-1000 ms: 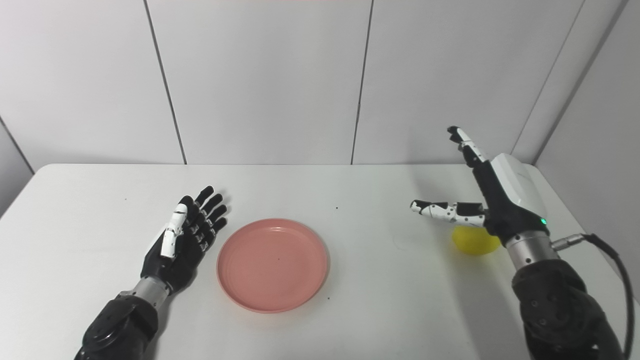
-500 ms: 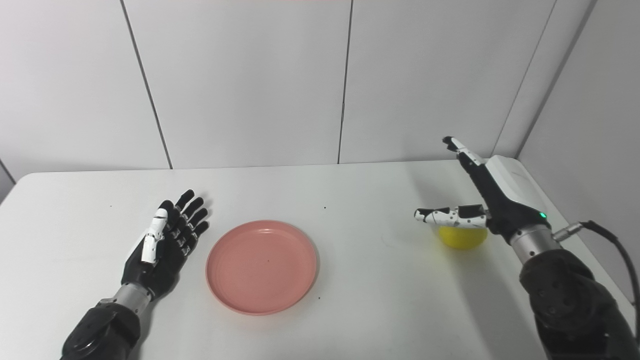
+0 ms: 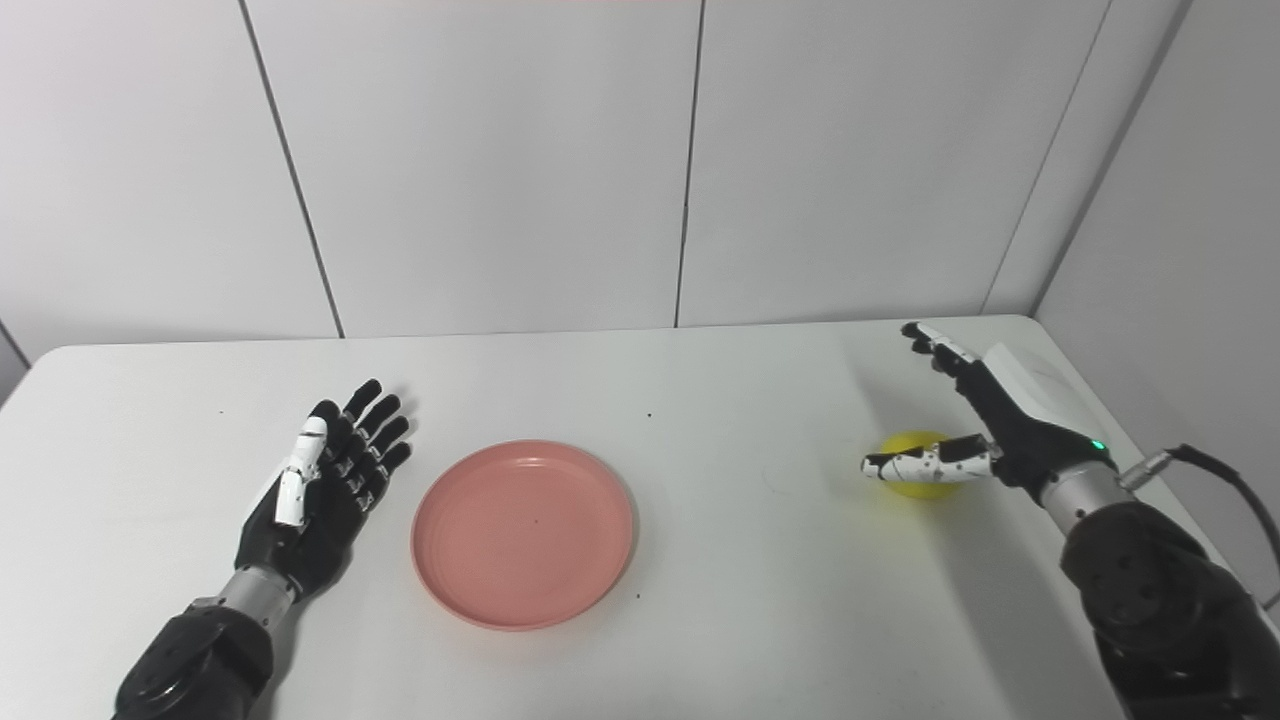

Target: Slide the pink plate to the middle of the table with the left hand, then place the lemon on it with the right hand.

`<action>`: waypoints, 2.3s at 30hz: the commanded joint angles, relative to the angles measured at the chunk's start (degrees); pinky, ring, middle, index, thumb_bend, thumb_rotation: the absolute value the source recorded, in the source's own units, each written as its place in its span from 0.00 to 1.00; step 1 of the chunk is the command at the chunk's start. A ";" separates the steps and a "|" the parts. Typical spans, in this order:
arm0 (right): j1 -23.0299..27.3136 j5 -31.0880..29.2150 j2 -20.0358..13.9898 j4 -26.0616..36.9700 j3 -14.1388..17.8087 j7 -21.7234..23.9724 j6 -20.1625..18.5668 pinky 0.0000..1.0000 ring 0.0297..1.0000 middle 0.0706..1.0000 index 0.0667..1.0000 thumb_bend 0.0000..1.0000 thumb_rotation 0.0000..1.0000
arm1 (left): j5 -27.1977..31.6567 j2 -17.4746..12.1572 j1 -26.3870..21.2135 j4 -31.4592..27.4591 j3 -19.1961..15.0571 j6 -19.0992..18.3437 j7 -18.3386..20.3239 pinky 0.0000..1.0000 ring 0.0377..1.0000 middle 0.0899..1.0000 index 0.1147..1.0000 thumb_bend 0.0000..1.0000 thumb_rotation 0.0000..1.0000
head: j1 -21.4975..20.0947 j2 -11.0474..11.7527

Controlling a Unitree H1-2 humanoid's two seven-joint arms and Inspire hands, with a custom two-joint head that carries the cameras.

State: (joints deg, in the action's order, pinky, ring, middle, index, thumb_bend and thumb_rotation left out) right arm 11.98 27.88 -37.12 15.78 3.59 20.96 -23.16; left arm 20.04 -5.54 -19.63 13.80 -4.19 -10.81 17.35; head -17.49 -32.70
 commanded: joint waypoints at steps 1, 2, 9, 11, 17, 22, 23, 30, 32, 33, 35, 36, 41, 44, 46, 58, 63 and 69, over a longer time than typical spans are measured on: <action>1.56 -0.16 -1.95 0.45 0.83 0.07 -1.70 0.84 0.89 0.90 0.91 1.00 0.33 | -0.11 -0.90 -0.10 1.35 0.03 -2.20 0.09 1.00 0.99 0.98 0.97 0.43 1.00 | 0.01 -0.07; 1.57 -0.16 -1.92 0.41 0.85 0.20 -1.96 0.85 0.89 0.90 0.91 1.00 0.33 | -0.07 -0.91 -0.11 1.38 0.06 -2.20 0.07 1.00 0.98 0.98 0.97 0.43 1.00 | 0.01 -0.07; 1.60 -1.03 -1.81 -1.61 1.10 0.31 -1.72 0.87 0.90 0.89 0.90 1.00 0.26 | 0.23 -0.83 0.03 -0.09 0.20 -3.63 -0.44 1.00 0.98 0.98 0.97 0.44 1.00 | -0.25 -0.51; 1.78 -1.16 -2.00 -2.45 0.80 0.40 -1.52 0.87 0.90 0.89 0.90 1.00 0.24 | 0.35 -0.84 0.04 -0.16 0.22 -3.54 -0.24 1.00 0.98 0.99 0.97 0.44 1.00 | -0.26 -0.47; 2.56 -1.19 -2.37 -4.31 -0.25 0.66 -1.50 0.87 0.90 0.90 0.91 1.00 0.22 | 0.61 -0.80 0.01 -0.13 0.10 -3.55 -0.32 1.00 0.98 0.98 0.97 0.44 1.00 | -0.71 -0.42; 3.28 -1.59 -2.61 -6.82 -0.88 -0.01 0.18 0.86 0.89 0.89 0.90 1.00 0.22 | 0.59 -1.03 -0.20 0.70 0.04 -3.00 -0.02 1.00 0.98 0.98 0.97 0.44 1.00 | -0.80 -0.40; 3.36 -1.72 -2.60 -7.06 -0.94 -0.06 0.25 0.86 0.89 0.89 0.90 1.00 0.22 | 0.59 -1.09 -0.25 0.86 0.02 -2.91 0.03 1.00 0.98 0.98 0.97 0.44 1.00 | -0.84 -0.42; 3.47 -2.63 -2.39 -9.11 -1.16 -0.77 1.23 0.84 0.88 0.87 0.88 1.00 0.20 | 0.41 -1.54 -0.25 1.08 0.17 -2.68 0.50 1.00 0.98 0.98 0.97 0.44 1.00 | -0.74 -0.44; 3.44 -2.54 -2.38 -9.46 -1.40 -0.95 1.58 0.83 0.87 0.87 0.87 1.00 0.20 | 0.49 -1.55 -0.16 0.52 0.16 -3.06 0.49 1.00 0.98 0.98 0.96 0.44 1.00 | -0.67 -0.51; 3.47 -2.51 -2.43 -9.60 -1.56 -0.87 1.58 0.83 0.86 0.87 0.87 1.00 0.20 | 0.52 -1.51 -0.12 0.20 0.14 -3.34 0.39 1.00 0.98 0.97 0.96 0.44 1.00 | -0.67 -0.51; 3.60 -2.54 -2.49 -9.98 -1.77 -0.77 1.57 0.83 0.86 0.86 0.86 1.00 0.21 | 0.60 -1.48 -0.09 -0.07 0.12 -3.61 0.30 1.00 0.98 0.98 0.97 0.44 1.00 | -0.63 -0.56; 3.67 -2.69 -2.51 -10.30 -1.83 -0.79 1.73 0.83 0.86 0.86 0.86 1.00 0.21 | 0.61 -1.47 -0.08 -0.12 0.12 -3.68 0.28 1.00 0.98 0.98 0.97 0.44 1.00 | -0.63 -0.56; 4.13 -3.15 -1.93 -12.27 -1.99 -1.69 2.70 0.81 0.84 0.84 0.84 0.97 0.22 | 0.64 -1.47 0.00 -0.29 0.11 -3.81 0.30 1.00 0.98 0.98 0.97 0.44 1.00 | -0.54 -0.67; 4.52 -3.08 -1.84 -13.31 -2.48 -2.01 3.01 0.81 0.83 0.83 0.84 0.95 0.24 | 0.83 -1.48 -0.04 -0.27 -0.03 -3.96 0.31 1.00 0.98 0.98 0.97 0.44 1.00 | -0.50 -0.74; 4.69 -3.15 -1.89 -13.86 -2.80 -2.26 3.27 0.80 0.82 0.83 0.84 0.94 0.24 | 0.83 -1.51 -0.07 -0.20 -0.08 -3.94 0.32 1.00 0.98 0.98 0.97 0.44 1.00 | -0.51 -0.77; 6.06 -3.14 -2.61 -18.56 -4.43 -4.73 7.42 0.75 0.77 0.79 0.79 0.86 0.23 | 0.82 -1.20 0.25 -0.85 -0.08 -4.44 -0.04 1.00 0.98 0.98 0.97 0.44 1.00 | -0.28 -0.95; 6.75 -3.57 -2.48 -20.11 -4.60 -5.24 8.46 0.74 0.76 0.78 0.78 0.81 0.22 | 0.58 -1.22 0.23 -0.67 0.03 -4.25 -0.02 1.00 0.99 0.99 0.97 0.44 1.00 | -0.09 -1.01; 7.54 -2.86 -2.28 -22.34 -5.07 -6.40 9.66 0.71 0.74 0.76 0.75 0.77 0.20 | 0.66 -1.45 0.19 -0.03 0.05 -3.95 0.41 1.00 0.99 0.99 0.97 0.44 1.00 | 0.12 -1.08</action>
State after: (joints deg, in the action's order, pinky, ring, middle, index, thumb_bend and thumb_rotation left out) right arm 17.32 24.46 -37.90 -6.66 -1.87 16.25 -15.88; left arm 20.95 -6.65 -19.74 12.92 -4.31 -13.31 17.94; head -17.40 -33.84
